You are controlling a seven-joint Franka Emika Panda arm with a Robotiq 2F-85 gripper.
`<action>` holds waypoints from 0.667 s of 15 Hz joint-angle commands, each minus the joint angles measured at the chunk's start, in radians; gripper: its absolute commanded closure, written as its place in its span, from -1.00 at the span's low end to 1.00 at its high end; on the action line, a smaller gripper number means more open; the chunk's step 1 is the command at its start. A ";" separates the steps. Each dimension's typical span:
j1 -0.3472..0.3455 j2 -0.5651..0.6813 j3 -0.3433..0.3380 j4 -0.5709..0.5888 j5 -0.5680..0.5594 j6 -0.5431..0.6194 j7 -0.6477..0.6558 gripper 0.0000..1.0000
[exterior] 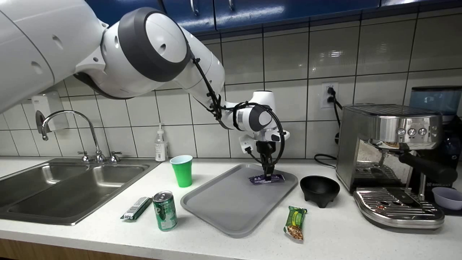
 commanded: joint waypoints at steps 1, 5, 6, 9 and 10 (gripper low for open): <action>0.004 -0.037 0.010 -0.025 0.011 -0.011 -0.002 0.93; 0.022 -0.070 0.017 -0.058 0.011 0.008 -0.018 0.93; 0.028 -0.079 0.021 -0.068 0.011 0.009 -0.022 0.93; 0.050 -0.105 0.029 -0.099 0.008 0.018 -0.025 0.93; 0.058 -0.112 0.031 -0.109 0.008 0.021 -0.027 0.93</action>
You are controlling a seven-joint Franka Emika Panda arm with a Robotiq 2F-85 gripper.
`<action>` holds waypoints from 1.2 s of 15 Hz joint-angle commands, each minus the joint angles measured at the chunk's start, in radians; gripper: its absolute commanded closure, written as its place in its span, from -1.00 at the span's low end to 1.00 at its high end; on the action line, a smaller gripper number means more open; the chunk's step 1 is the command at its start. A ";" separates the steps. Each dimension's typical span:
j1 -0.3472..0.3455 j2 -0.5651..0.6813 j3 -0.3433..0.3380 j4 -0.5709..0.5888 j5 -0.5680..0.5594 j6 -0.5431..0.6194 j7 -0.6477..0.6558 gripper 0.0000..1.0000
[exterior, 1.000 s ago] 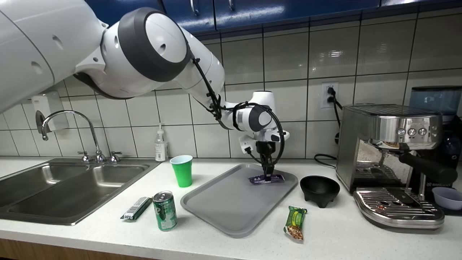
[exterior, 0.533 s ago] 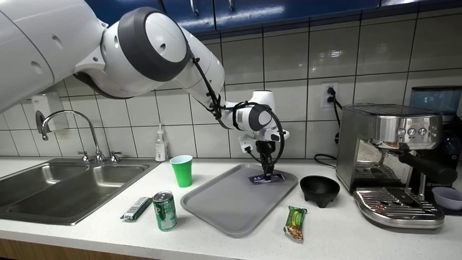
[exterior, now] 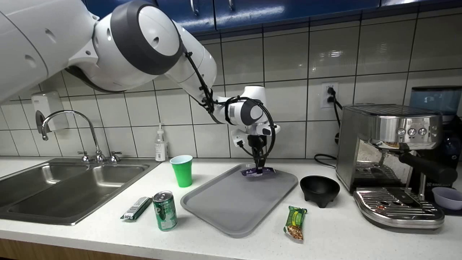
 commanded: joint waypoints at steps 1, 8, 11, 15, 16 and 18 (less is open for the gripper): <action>0.024 -0.074 0.019 -0.094 0.009 0.021 -0.027 0.93; 0.058 -0.105 0.059 -0.155 0.007 0.056 -0.036 0.93; 0.068 -0.117 0.073 -0.181 0.011 0.077 -0.047 0.93; 0.077 -0.145 0.094 -0.219 0.018 0.096 -0.069 0.93; 0.080 -0.157 0.100 -0.235 0.019 0.102 -0.075 0.93; 0.086 -0.176 0.109 -0.261 0.022 0.111 -0.090 0.93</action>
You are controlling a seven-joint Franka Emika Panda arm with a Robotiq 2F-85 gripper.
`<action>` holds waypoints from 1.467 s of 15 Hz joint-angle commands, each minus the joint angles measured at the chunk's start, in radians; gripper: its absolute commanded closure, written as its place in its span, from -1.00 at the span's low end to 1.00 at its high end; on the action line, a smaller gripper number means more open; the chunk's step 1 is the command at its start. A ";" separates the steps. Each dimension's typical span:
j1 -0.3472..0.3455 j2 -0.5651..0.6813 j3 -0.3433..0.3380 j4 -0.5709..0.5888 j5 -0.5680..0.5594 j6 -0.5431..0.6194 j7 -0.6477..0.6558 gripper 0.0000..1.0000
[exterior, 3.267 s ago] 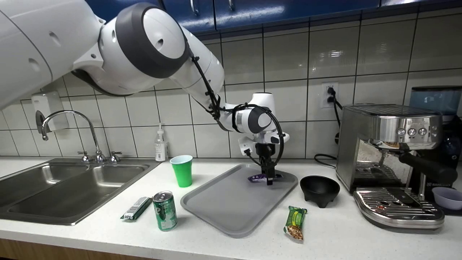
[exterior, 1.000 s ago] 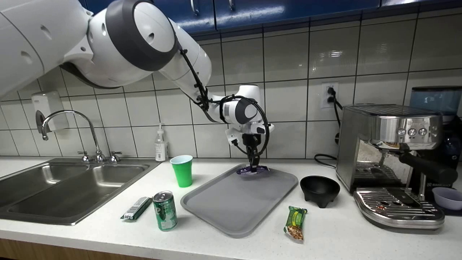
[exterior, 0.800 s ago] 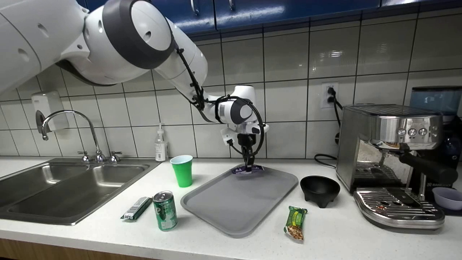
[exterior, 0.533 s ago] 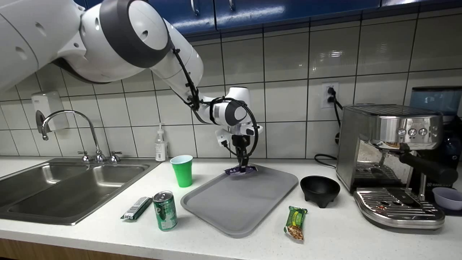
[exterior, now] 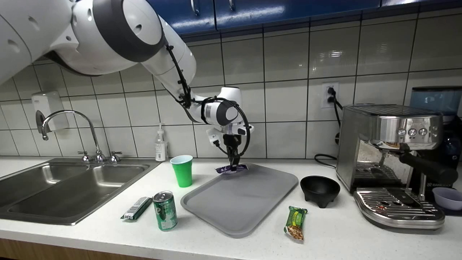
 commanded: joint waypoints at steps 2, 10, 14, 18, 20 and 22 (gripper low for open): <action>0.011 -0.094 0.028 -0.120 0.024 0.037 -0.058 0.93; 0.037 -0.137 0.057 -0.207 0.042 0.087 -0.106 0.93; 0.038 -0.128 0.077 -0.228 0.071 0.138 -0.140 0.93; 0.033 -0.125 0.095 -0.252 0.111 0.191 -0.186 0.93; 0.035 -0.124 0.094 -0.259 0.121 0.211 -0.195 0.93; 0.039 -0.124 0.087 -0.262 0.123 0.218 -0.191 0.20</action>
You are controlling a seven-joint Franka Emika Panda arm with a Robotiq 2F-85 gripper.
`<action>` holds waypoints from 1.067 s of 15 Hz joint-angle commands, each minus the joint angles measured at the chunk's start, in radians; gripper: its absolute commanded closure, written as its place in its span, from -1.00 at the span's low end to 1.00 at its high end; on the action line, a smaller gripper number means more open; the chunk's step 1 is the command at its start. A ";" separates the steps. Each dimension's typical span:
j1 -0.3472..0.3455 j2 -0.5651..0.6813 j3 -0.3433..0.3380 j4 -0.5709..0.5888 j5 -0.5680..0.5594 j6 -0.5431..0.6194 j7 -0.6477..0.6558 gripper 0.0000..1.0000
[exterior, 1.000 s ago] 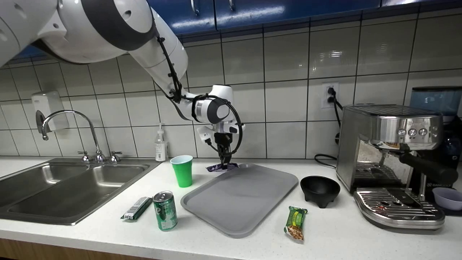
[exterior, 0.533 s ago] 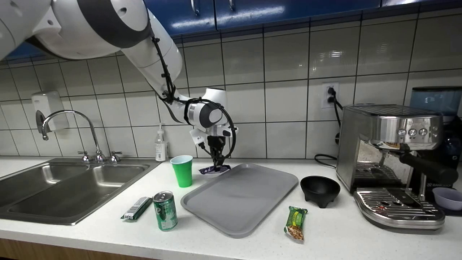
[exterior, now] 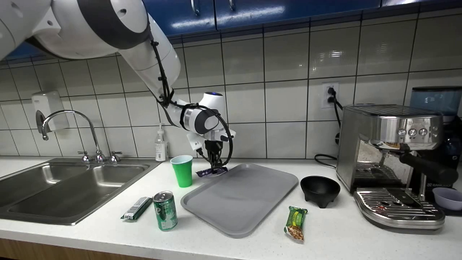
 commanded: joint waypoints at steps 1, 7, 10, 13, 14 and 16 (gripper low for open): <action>-0.005 -0.036 0.007 -0.045 0.026 0.026 -0.031 0.18; -0.005 -0.040 0.001 -0.047 0.024 0.025 -0.025 -0.68; -0.004 -0.050 -0.014 -0.048 0.012 0.003 -0.021 -1.00; 0.008 -0.066 -0.045 -0.055 -0.008 -0.026 0.001 -1.00; 0.008 -0.080 -0.055 -0.063 -0.018 -0.049 -0.002 -1.00; 0.001 -0.105 -0.063 -0.077 -0.032 -0.091 -0.023 -1.00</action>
